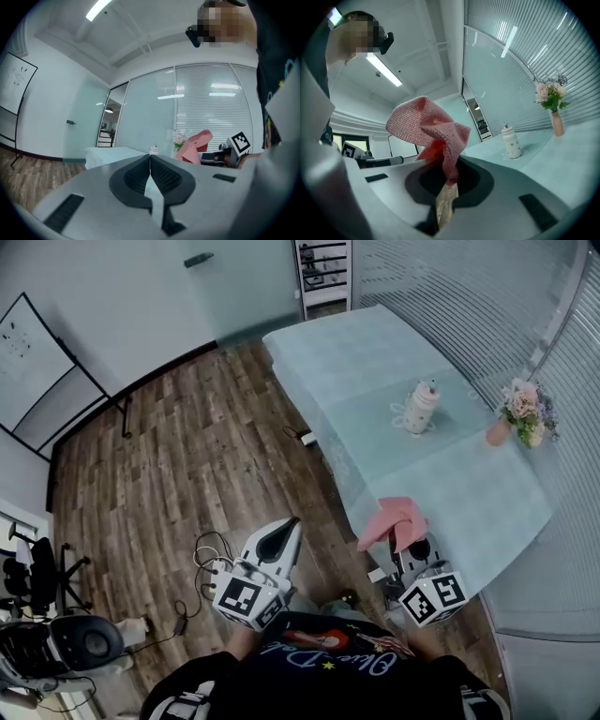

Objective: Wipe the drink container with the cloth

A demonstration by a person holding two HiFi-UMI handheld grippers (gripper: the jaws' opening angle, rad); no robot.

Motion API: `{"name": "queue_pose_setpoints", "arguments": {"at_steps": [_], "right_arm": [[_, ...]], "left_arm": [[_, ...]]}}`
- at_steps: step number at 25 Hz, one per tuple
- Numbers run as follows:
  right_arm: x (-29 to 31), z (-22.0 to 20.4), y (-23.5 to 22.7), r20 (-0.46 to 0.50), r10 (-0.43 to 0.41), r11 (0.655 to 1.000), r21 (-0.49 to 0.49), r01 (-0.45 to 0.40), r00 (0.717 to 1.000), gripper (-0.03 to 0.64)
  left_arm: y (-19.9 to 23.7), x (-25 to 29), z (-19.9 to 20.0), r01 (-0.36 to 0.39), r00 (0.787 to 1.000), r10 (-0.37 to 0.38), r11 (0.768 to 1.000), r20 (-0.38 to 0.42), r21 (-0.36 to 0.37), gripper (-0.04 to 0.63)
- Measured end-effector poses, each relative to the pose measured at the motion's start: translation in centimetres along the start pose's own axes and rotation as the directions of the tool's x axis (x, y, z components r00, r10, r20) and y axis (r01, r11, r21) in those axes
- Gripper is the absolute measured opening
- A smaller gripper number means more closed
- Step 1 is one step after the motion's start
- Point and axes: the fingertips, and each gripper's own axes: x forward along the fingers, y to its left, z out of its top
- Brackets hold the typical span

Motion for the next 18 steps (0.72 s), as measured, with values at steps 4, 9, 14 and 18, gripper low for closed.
{"name": "queue_pose_setpoints", "arguments": {"at_steps": [4, 9, 14, 18], "right_arm": [[0.7, -0.3, -0.3, -0.016, -0.02, 1.0, 0.004, 0.02, 1.0, 0.012], [1.9, 0.5, -1.2, 0.019, -0.114, 0.993, 0.006, 0.114, 0.993, 0.012], [4.5, 0.8, -1.4, 0.038, -0.212, 0.977, 0.004, 0.212, 0.977, 0.012], [7.7, 1.2, 0.0, 0.081, -0.238, 0.971, 0.027, 0.237, 0.968, 0.012]], "left_arm": [[0.4, 2.1, 0.3, 0.047, 0.999, -0.047, 0.999, -0.004, -0.007, 0.005], [1.3, 5.4, 1.6, 0.169, 0.986, -0.169, 0.986, 0.006, 0.009, 0.005], [4.1, 8.1, 2.7, 0.272, 0.962, -0.272, 0.962, 0.006, 0.019, 0.005], [7.8, 9.6, 3.8, 0.306, 0.952, -0.307, 0.951, 0.015, 0.03, 0.005]]}}
